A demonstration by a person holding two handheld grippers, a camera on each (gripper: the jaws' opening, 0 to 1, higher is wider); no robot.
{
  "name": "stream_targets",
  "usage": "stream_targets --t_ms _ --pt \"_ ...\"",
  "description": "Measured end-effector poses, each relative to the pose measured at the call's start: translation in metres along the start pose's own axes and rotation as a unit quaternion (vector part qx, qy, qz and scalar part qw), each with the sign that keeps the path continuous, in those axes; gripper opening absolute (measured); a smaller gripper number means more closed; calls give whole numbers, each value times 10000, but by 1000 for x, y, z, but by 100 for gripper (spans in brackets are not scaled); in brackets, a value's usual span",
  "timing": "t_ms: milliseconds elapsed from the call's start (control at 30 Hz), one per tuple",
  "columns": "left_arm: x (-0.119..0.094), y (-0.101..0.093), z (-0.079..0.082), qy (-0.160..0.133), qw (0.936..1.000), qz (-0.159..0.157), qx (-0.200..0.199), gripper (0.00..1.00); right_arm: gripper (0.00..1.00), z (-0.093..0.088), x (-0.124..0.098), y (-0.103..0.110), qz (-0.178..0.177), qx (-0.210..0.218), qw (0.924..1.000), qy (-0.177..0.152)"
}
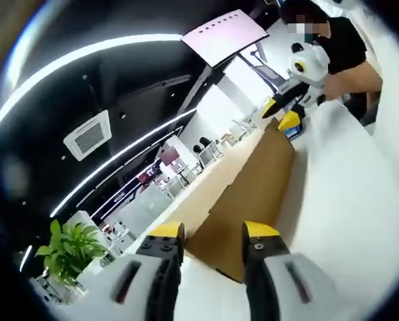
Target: Operate the shoe box by opening the lid, removing the specified soft item, and placing it in the target area until the item is outside and the box remains undamaged.
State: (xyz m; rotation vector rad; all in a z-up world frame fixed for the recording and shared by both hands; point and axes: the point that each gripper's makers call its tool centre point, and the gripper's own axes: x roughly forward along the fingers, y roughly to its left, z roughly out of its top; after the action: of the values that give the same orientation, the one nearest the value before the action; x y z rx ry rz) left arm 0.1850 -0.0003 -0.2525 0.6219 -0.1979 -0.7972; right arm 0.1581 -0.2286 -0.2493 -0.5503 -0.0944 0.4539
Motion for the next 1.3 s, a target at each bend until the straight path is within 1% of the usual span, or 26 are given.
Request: stream_targets --t_ms 33,67,100,167,233,267,333,367,400,433,500,567,633,667,733,800,900,933,967,1000,1033,1067,1100,1133,1200,1300 --pt "1 -1 4 -119 9996 -102 -246 42 37 0 0 1 57 173 9998 14" --pt "2 -5 5 -135 9987 -241 -434 48 40 2 0 2 103 287 9995 3" --pt "3 -9 6 -101 9961 -416 -765 54 44 5 0 0 107 498 9987 -44" --pt "3 -4 7 -123 9950 -310 -938 56 45 10 0 -4 51 714 9973 -149" --pt "0 7 14 -342 9928 -103 -1144 54 45 17 -1 -8 -21 1011 9946 -236" --pt "-2 13 20 -498 9877 -40 -1481 54 48 20 -1 -6 50 1194 9925 -239" --pt "-5 19 23 -573 9768 -50 -2063 56 58 22 0 -2 222 1567 9872 -192" --pt "-6 24 23 -611 9739 2 -2185 58 64 22 1 -1 274 1633 9860 -177" --pt "-7 27 24 -643 9714 37 -2287 62 70 20 2 -2 255 1874 9819 -117" --pt "-7 30 22 -600 9703 87 -2341 64 73 19 3 -3 221 2056 9783 -100" --pt "-7 34 17 -438 9712 245 -2331 69 78 18 5 -9 91 2282 9735 -143" --pt "-5 32 14 -334 9739 347 -2217 70 78 15 6 -11 76 2292 9733 -105" --pt "-3 31 10 -211 9700 391 -2392 77 79 10 6 -14 -95 2256 9742 63" --pt "-2 31 14 -349 9655 385 -2551 81 79 11 7 -13 -137 2140 9767 72" --pt "0 31 11 -276 9586 427 -2803 85 84 14 8 -8 -122 2042 9788 76" --pt "1 28 9 -224 9548 335 -2944 84 88 12 10 -5 -112 2031 9789 171" --pt "4 22 9 -256 9433 226 -3301 83 87 7 13 -6 -156 2016 9790 246" --pt "5 22 4 -133 9426 281 -3324 81 86 7 14 -9 -230 1967 9801 171" --pt "6 21 -1 -3 9435 312 -3300 77 84 6 14 -10 -262 1915 9810 137" --pt "5 22 -7 150 9474 422 -3168 74 84 3 15 -10 -282 1954 9802 178" --pt "4 25 -11 205 9492 569 -3087 72 84 1 15 -9 -282 2013 9789 226" --pt "4 24 -13 189 9500 577 -3064 73 84 0 17 -8 -225 2060 9780 232" --pt "5 22 -14 208 9479 525 -3134 73 84 -3 18 -7 -223 2117 9767 288" --pt "5 19 -16 269 9427 448 -3295 73 84 -4 19 -7 -230 2102 9769 298" --pt "7 17 -17 261 9396 380 -3392 70 82 -5 21 -7 -235 2090 9770 350" --pt "10 12 -16 269 9405 292 -3375 65 82 -6 26 -6 -219 2093 9769 374"
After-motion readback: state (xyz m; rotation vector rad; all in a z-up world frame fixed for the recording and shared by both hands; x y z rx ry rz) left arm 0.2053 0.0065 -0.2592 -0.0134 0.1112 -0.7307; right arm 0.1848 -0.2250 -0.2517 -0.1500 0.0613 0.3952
